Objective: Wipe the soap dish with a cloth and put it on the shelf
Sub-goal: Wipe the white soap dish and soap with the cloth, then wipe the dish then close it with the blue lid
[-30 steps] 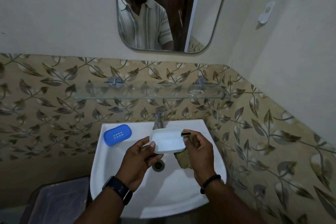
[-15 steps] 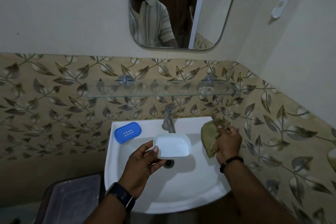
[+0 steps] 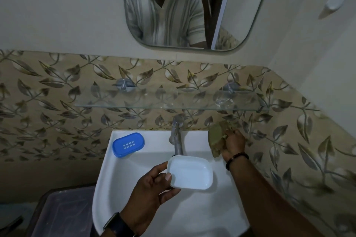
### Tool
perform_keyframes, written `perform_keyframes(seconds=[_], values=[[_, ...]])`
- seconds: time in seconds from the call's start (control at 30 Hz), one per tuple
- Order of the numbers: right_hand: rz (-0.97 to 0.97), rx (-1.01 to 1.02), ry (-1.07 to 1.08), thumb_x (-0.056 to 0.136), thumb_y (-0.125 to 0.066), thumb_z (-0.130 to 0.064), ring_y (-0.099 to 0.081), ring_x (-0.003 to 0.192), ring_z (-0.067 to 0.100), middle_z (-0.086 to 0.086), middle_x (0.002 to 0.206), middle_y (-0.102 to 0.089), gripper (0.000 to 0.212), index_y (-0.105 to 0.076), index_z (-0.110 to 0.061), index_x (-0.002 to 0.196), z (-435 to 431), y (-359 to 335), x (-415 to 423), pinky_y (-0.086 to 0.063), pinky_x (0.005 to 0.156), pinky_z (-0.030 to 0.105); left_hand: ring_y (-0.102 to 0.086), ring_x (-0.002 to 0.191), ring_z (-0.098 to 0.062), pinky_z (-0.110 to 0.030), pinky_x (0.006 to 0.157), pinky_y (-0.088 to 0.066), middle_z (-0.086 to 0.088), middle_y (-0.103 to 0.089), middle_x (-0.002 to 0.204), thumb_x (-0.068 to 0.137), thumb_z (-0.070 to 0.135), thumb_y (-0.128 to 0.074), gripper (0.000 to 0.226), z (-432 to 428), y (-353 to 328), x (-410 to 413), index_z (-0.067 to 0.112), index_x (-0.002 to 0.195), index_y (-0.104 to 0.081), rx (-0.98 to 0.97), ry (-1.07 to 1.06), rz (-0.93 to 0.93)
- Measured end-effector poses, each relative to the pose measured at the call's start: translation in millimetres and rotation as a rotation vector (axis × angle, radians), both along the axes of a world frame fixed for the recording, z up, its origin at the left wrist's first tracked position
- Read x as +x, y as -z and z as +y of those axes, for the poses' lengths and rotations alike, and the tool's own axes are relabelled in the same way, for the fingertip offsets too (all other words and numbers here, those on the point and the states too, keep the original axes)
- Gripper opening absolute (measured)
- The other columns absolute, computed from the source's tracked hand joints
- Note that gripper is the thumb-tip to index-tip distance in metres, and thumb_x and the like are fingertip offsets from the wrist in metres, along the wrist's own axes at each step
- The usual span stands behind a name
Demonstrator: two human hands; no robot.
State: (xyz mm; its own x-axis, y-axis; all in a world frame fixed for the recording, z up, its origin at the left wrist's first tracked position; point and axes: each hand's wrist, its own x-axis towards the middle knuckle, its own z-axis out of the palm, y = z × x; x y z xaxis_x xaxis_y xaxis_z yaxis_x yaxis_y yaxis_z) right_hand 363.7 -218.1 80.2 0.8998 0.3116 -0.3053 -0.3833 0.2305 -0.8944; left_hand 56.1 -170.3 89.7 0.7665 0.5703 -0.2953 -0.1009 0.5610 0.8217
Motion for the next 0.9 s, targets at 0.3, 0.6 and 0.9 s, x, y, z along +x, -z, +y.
perform_keyframes(seconds=[0.3, 0.6, 0.9], values=[[-0.393, -0.698, -0.235, 0.095, -0.052, -0.003, -0.059, 0.117, 0.037, 0.021, 0.132, -0.06, 0.044, -0.05, -0.01, 0.139, 10, 57, 66, -0.049, 0.08, 0.024, -0.072, 0.108, -0.034, -0.037, 0.082, -0.061, -0.017, -0.074, 0.119, 0.077, 0.027, -0.079, 0.047, 16, 8, 34, 0.022, 0.123, -0.071, -0.028, -0.057, 0.048], [-1.403, -1.077, -0.324, 0.09, -0.058, -0.008, -0.051, 0.134, 0.044, 0.025, 0.143, -0.054, 0.047, -0.057, 0.001, 0.136, -4, 85, 67, -0.042, 0.11, 0.06, -0.072, 0.106, -0.033, -0.038, 0.081, -0.062, -0.016, -0.073, 0.123, 0.081, 0.022, -0.072, 0.041, 18, 13, 65, 0.022, 0.122, -0.072, -0.004, -0.09, 0.039], [-1.372, -1.297, -0.651, 0.09, 0.019, -0.067, -0.046, 0.139, 0.042, 0.024, 0.149, -0.047, 0.11, -0.055, -0.002, 0.139, -19, 90, 55, -0.032, 0.117, 0.057, -0.074, 0.101, -0.029, -0.036, 0.079, -0.061, -0.018, -0.072, 0.123, 0.083, 0.017, -0.069, 0.046, 16, 14, 69, 0.015, 0.129, -0.067, -0.008, -0.111, 0.028]])
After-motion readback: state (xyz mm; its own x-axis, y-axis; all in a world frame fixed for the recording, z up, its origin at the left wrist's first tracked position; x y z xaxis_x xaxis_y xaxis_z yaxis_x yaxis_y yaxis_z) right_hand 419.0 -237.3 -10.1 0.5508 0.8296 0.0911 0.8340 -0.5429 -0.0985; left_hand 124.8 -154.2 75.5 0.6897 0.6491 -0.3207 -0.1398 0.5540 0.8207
